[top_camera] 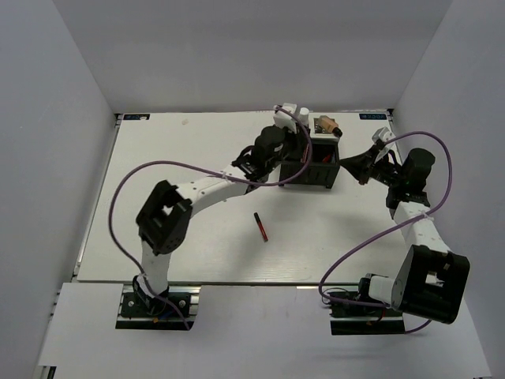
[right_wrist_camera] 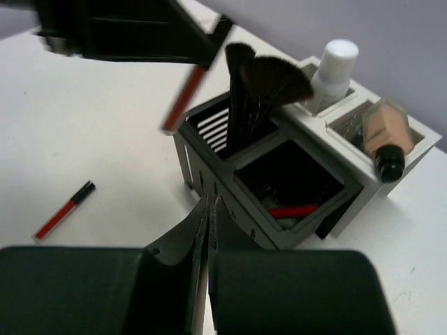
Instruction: Organize the makeup
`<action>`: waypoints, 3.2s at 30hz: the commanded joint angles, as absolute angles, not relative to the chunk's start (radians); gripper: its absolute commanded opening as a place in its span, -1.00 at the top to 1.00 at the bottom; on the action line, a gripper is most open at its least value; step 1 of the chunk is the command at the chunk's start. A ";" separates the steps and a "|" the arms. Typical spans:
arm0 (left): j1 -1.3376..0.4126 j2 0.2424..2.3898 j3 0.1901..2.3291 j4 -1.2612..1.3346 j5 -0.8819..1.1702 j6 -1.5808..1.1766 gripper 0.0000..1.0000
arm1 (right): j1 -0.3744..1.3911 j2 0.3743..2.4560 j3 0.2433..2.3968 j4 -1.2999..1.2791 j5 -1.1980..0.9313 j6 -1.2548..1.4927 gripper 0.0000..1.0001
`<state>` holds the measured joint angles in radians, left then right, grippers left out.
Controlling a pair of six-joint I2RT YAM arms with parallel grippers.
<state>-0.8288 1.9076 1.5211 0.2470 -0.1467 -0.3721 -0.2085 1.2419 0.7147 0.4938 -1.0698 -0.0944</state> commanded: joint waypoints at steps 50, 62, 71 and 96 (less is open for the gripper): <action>-0.853 2.119 1.810 0.557 -0.106 -0.291 -0.31 | -0.155 1.551 1.310 -1.136 -1.278 -1.303 -0.59; -0.819 1.331 1.183 0.089 -0.476 -0.437 0.43 | 0.418 1.391 1.006 -0.484 -0.863 -0.726 0.65; -0.828 0.729 0.829 -0.572 -0.650 -0.952 -0.45 | 0.747 1.673 1.138 -0.301 -0.381 -0.296 0.22; -0.838 0.623 0.706 -0.761 -0.660 -1.157 -0.62 | 0.865 1.919 1.301 -0.489 0.075 0.074 0.12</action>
